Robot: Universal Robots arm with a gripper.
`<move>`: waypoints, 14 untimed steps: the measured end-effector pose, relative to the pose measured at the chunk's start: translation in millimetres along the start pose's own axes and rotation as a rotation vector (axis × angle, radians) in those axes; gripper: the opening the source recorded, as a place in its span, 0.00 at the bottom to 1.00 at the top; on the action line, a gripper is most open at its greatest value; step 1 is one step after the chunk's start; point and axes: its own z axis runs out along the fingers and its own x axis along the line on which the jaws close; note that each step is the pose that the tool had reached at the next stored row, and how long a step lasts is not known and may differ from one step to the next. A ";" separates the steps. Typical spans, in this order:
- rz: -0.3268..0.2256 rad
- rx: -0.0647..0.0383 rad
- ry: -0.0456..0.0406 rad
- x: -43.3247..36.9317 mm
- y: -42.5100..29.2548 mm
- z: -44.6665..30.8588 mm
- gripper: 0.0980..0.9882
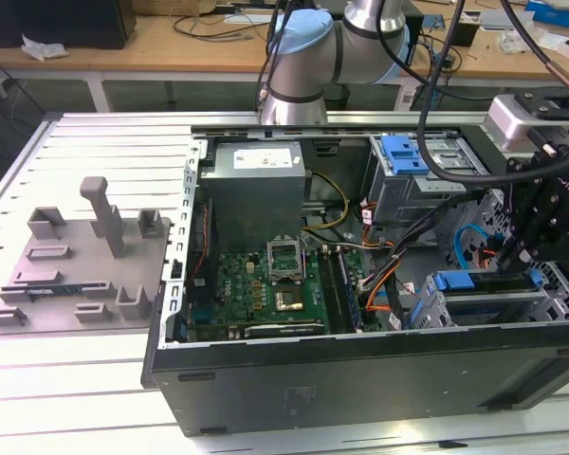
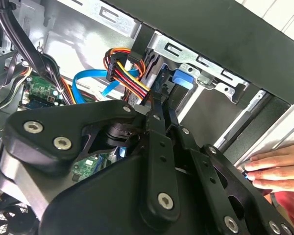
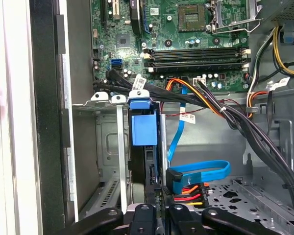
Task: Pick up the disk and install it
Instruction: 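Insert the first disk wire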
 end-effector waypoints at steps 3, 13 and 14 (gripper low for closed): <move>0.000 0.000 0.0000 0.9 0.0 0.0 0.08; 0.000 0.000 0.0000 1.3 0.0 0.6 0.08; 0.000 0.000 0.0000 1.3 0.0 0.8 0.08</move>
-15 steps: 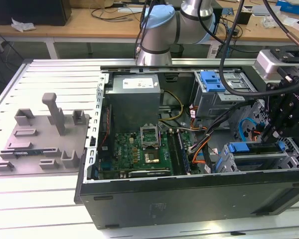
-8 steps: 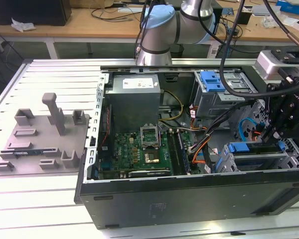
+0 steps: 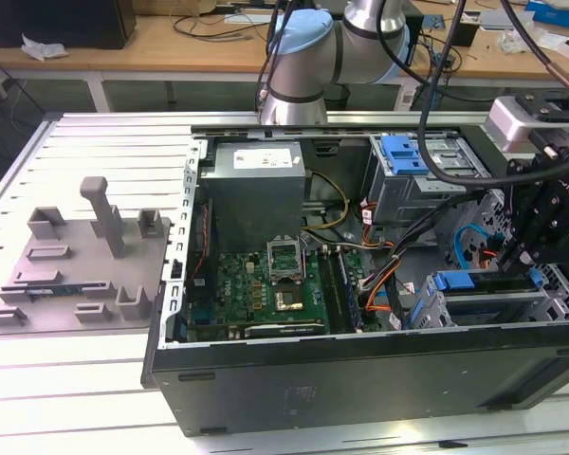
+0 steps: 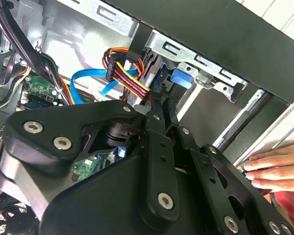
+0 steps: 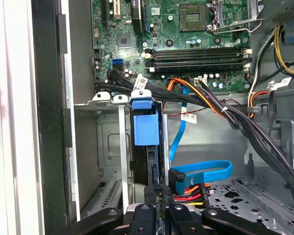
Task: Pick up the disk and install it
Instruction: 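Insert the first disk wire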
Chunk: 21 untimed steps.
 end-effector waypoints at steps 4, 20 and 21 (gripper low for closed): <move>0.000 0.000 0.0000 -0.1 0.0 1.9 0.08; 0.000 0.000 0.0000 -0.1 0.0 3.5 0.08; 0.000 0.000 0.0001 -0.2 0.0 4.0 0.08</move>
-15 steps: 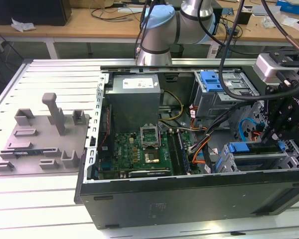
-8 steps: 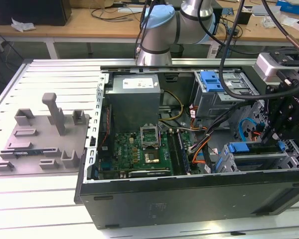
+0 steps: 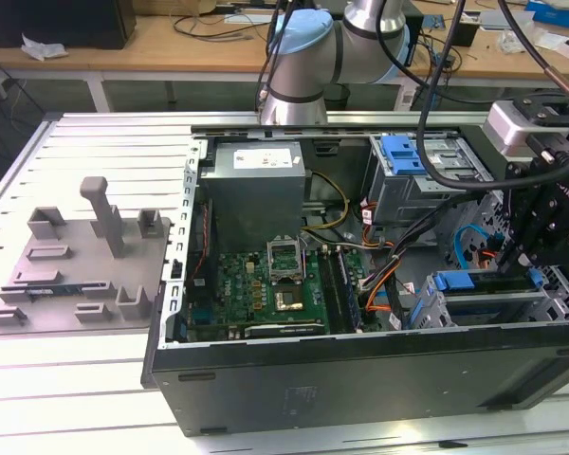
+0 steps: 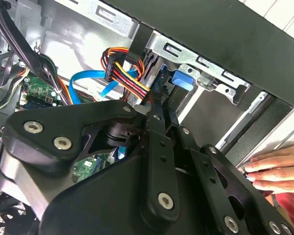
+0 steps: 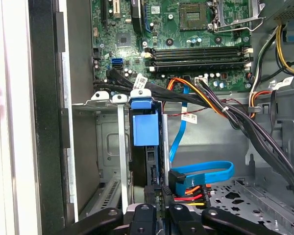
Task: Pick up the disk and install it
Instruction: 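Insert the first disk wire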
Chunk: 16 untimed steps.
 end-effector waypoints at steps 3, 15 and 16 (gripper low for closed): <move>0.000 0.000 -0.0001 0.0 0.0 1.3 0.08; 0.000 0.000 -0.0008 -0.2 0.1 4.6 0.09; 0.000 0.000 -0.0013 -0.1 0.1 3.6 0.16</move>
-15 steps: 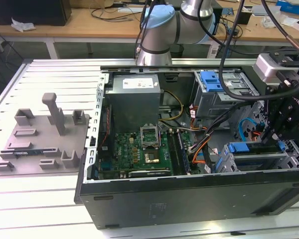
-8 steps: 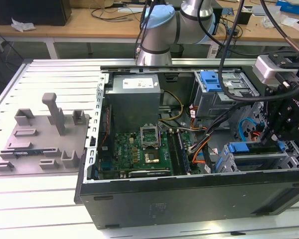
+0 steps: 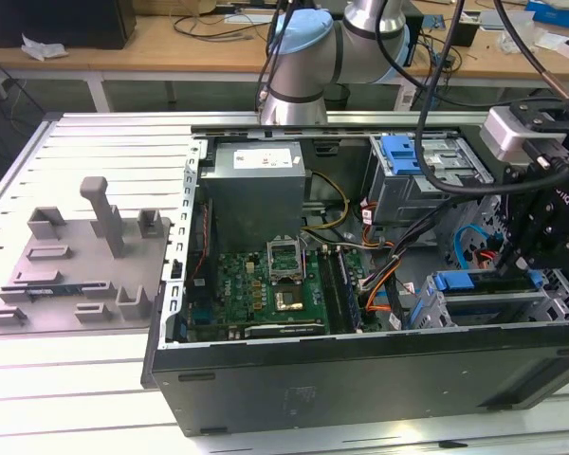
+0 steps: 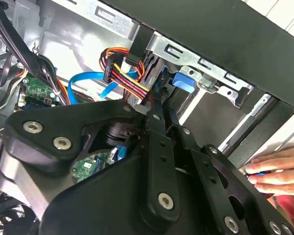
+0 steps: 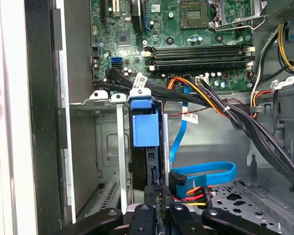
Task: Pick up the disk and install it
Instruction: 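Insert the first disk wire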
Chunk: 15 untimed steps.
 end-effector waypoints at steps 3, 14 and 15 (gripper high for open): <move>0.000 0.000 0.0016 0.0 0.0 -5.9 0.23; 0.000 0.001 0.0084 -0.3 -0.1 -28.9 0.30; 0.000 0.001 0.0087 -0.3 -0.1 -29.5 0.30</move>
